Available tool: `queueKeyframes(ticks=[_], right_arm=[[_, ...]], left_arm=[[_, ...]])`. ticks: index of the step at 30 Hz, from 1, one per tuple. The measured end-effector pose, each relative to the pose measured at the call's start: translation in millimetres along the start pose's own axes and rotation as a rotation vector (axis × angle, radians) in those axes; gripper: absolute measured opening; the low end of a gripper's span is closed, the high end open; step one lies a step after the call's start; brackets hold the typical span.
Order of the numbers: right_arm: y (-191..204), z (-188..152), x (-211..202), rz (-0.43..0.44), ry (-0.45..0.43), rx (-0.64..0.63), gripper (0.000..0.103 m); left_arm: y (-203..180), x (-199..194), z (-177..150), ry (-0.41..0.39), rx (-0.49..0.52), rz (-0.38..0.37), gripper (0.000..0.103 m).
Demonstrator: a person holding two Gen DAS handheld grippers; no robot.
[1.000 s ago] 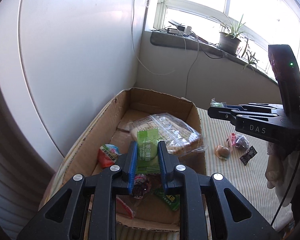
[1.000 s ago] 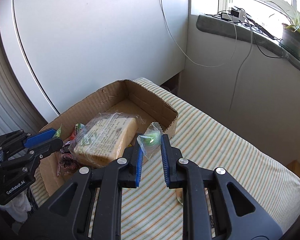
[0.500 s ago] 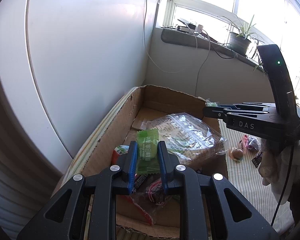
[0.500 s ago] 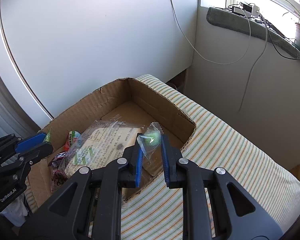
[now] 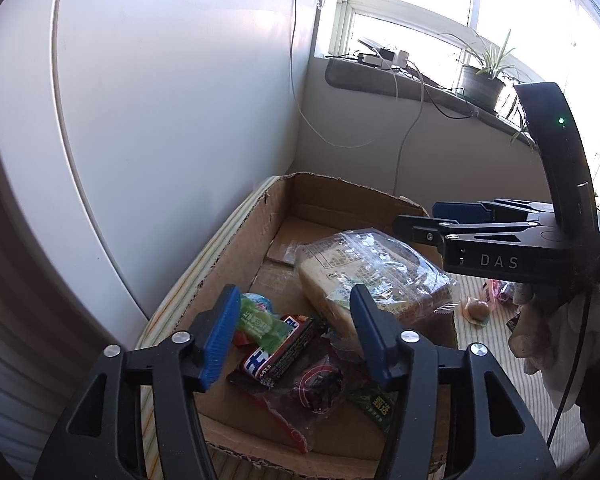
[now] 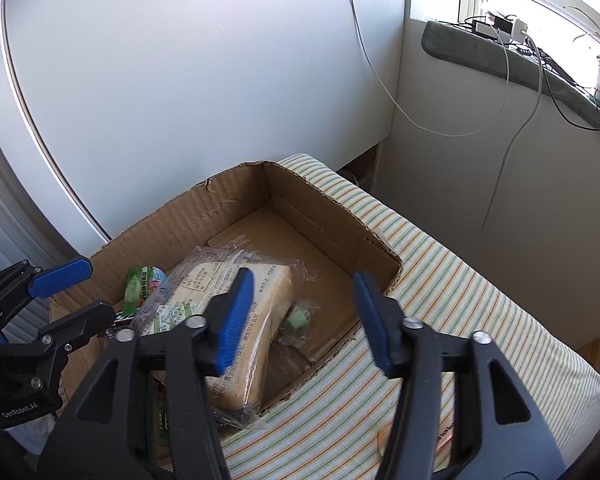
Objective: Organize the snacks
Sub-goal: 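Open both tools to release the candies into the box, then move both tools back toward the jelly cup and pastry bag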
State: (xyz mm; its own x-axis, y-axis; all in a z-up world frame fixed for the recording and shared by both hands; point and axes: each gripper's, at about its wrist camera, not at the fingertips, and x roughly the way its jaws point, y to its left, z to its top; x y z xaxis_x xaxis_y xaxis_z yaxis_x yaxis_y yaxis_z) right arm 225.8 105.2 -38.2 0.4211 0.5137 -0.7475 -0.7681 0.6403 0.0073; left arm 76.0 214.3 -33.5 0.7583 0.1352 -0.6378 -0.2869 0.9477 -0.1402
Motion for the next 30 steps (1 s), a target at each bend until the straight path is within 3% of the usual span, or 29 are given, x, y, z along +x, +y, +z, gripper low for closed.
queueKeyframes(ticks=[4,16,30], right_arm=[[-0.5,0.0,-5.8,-0.006,-0.013,0.001,0.089],[-16.8,-10.7,-34.0,-0.037,-0.029,0.009,0.089],[-85.9,-50.2,-92.2,-0.114,-0.041,0.081,0.089]], left_arm=[[-2.3,-2.9,-0.2,-0.005,0.004,0.004,0.067],[-19.5,-13.4,1.4,-0.019,0.025,-0.021,0.067],[-85.2,-20.5,-1.1,-0.034,0.104,-0.128,0.067]])
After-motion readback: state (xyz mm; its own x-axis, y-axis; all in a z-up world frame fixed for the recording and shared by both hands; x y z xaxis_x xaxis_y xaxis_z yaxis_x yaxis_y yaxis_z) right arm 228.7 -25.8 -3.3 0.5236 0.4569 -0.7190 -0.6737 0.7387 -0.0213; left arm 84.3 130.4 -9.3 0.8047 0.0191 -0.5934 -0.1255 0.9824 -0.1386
